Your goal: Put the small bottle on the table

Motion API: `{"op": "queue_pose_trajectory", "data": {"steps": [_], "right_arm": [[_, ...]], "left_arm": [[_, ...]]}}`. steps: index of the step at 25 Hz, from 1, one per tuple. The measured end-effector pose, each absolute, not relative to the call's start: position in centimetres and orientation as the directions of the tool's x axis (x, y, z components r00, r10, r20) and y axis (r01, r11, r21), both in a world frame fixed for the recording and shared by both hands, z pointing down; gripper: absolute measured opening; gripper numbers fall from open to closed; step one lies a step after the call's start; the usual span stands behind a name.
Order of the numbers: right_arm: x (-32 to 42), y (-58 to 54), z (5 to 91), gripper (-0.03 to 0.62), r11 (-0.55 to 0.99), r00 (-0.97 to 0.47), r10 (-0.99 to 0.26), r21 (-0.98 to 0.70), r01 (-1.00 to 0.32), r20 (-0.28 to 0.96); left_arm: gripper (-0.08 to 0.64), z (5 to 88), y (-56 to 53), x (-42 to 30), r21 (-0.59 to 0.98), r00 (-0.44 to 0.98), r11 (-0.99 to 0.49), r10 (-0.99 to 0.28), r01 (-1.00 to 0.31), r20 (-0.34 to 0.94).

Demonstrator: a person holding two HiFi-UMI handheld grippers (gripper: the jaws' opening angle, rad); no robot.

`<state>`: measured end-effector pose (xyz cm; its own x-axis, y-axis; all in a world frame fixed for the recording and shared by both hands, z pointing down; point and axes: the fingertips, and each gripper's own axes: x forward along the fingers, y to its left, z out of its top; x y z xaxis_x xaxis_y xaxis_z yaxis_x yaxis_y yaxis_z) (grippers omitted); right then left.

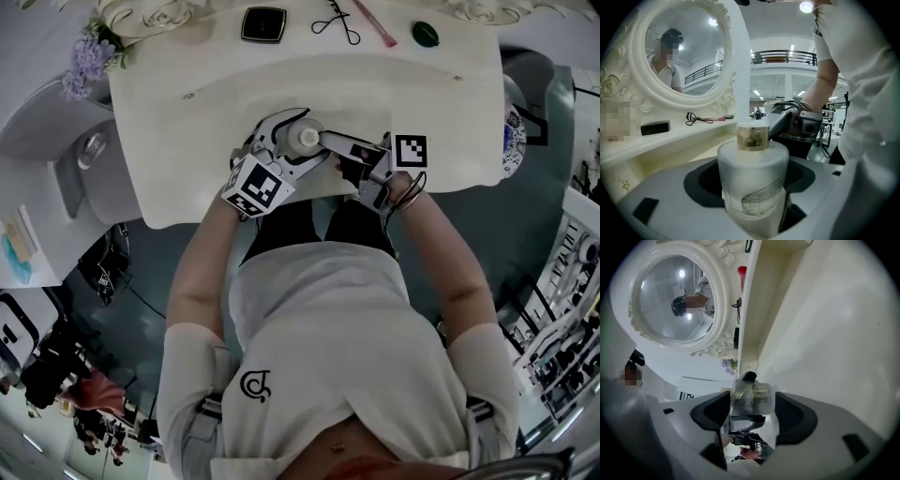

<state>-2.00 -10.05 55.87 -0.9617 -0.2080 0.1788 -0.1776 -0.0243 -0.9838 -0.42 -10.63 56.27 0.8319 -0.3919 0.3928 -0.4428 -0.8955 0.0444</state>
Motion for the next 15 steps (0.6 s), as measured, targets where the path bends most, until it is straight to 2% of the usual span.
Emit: {"op": "queue_pose_trajectory", "data": {"steps": [3, 7, 15], "right_arm": [[-2.0, -9.8, 56.3, 0.239, -0.060, -0.962, -0.206, -0.983, -0.174, 0.182], [-2.1, -9.4, 56.8, 0.183, -0.093, -0.959, -0.198, -0.978, -0.187, 0.202], [-2.1, -9.1, 57.1, 0.173, -0.145, -0.953, -0.209, -0.971, -0.191, 0.219]], "left_arm": [[0.348, 57.2, -10.5, -0.5, 0.025, 0.820, -0.902, -0.381, -0.431, 0.427], [0.348, 58.5, -10.0, -0.6, 0.022, 0.811, -0.912, -0.352, -0.409, 0.468], [0.350, 58.5, -9.9, -0.7, 0.044, 0.817, -0.915, -0.334, -0.400, 0.470]]}}
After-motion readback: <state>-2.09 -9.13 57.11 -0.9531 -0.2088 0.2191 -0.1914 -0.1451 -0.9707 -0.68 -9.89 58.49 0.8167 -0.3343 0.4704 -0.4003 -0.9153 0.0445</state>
